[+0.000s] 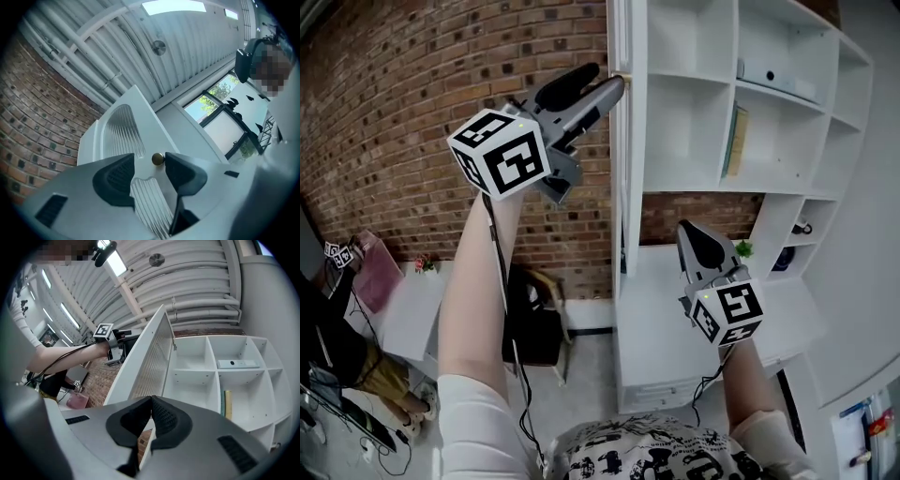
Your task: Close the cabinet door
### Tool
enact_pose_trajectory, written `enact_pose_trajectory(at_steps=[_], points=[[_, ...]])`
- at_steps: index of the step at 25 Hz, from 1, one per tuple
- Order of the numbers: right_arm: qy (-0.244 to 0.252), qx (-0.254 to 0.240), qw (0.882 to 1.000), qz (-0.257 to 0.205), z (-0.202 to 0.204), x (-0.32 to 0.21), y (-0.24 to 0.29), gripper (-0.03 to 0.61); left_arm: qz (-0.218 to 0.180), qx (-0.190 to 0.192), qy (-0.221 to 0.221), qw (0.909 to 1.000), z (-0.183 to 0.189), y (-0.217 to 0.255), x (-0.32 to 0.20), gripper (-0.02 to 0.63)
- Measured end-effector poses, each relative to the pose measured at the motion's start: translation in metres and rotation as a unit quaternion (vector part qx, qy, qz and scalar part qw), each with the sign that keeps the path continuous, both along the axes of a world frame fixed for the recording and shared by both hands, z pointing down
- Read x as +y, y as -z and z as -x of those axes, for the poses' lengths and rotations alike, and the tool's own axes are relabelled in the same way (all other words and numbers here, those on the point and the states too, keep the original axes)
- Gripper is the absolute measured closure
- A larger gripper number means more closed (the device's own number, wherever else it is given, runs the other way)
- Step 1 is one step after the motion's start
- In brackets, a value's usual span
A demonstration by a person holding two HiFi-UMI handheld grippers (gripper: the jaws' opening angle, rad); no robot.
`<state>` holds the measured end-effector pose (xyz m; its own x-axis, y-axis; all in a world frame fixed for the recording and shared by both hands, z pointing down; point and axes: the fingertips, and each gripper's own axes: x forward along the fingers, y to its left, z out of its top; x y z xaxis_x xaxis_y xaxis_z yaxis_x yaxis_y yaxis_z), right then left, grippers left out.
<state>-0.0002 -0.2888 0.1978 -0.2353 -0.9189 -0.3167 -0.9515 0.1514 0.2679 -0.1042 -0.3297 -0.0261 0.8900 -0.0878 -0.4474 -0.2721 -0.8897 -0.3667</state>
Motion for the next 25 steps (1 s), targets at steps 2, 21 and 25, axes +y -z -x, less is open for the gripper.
enact_pose_trajectory(at_steps=[2,21,25], points=[[-0.005,0.003,1.0,0.0,-0.001,-0.004,0.001,0.563,-0.013,-0.017,-0.024,0.9995,-0.005,-0.001,0.004,0.43],[-0.02,0.003,1.0,0.022,-0.071,-0.009,-0.015,0.563,0.007,-0.048,-0.061,0.9969,-0.082,0.003,0.024,0.525],[-0.004,-0.001,1.0,0.021,-0.113,-0.013,-0.008,0.563,0.021,-0.044,-0.036,0.9982,-0.117,0.004,0.021,0.525]])
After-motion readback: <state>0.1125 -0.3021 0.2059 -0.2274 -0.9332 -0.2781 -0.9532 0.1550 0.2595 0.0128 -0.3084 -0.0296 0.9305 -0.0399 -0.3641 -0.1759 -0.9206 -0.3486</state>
